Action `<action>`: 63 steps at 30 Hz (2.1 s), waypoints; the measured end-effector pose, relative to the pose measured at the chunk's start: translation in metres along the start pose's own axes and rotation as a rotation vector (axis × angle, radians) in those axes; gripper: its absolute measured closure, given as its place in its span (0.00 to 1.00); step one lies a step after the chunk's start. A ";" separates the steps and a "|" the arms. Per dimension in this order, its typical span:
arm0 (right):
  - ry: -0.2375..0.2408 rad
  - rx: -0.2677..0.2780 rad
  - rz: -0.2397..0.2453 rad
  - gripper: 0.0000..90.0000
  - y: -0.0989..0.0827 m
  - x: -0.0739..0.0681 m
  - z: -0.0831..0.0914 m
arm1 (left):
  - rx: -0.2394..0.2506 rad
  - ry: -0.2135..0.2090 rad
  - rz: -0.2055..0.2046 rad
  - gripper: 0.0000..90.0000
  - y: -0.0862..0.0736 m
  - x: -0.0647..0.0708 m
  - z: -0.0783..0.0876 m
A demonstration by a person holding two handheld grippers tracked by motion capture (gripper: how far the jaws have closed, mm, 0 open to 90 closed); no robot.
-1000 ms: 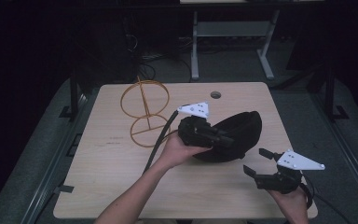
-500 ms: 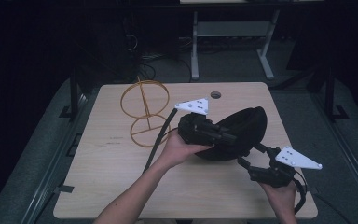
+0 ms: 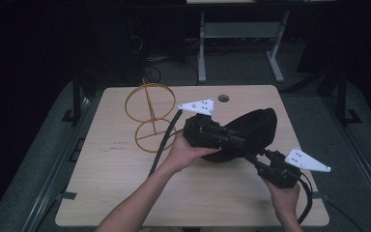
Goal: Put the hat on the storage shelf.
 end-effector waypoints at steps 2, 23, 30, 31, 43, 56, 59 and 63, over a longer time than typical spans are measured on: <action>0.006 0.003 0.004 0.75 0.002 -0.002 -0.001 | 0.007 -0.001 0.002 0.82 0.000 0.001 0.001; -0.011 -0.006 0.076 0.80 0.038 -0.003 0.008 | 0.023 0.084 0.003 0.74 -0.011 -0.015 0.026; -0.007 -0.003 0.087 0.80 0.047 -0.004 0.006 | -0.006 0.119 -0.015 0.69 -0.015 -0.019 0.031; -0.008 -0.005 0.090 0.80 0.048 -0.004 0.006 | -0.008 0.126 -0.016 0.69 -0.015 -0.019 0.031; -0.009 -0.012 0.141 0.81 0.065 -0.002 0.003 | -0.046 0.174 -0.058 0.58 -0.022 -0.019 0.035; -0.044 -0.004 0.149 0.81 0.082 0.009 0.008 | -0.069 0.253 -0.099 0.51 -0.028 -0.016 0.059; -0.041 -0.012 0.150 0.81 0.090 0.012 0.007 | -0.091 0.267 -0.113 0.50 -0.032 -0.012 0.066; -0.037 -0.020 0.155 0.81 0.095 0.014 0.004 | -0.113 0.291 -0.124 0.49 -0.039 -0.008 0.075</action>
Point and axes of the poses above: each handheld gripper's, and its own axes: z roughly backward along the jaws, y roughly out of its top, x roughly to its right, the point moved 6 cm from there along -z, roughly forward along the jaws, and after that the axes turned 15 degrees about x, right-handed, at the moved point
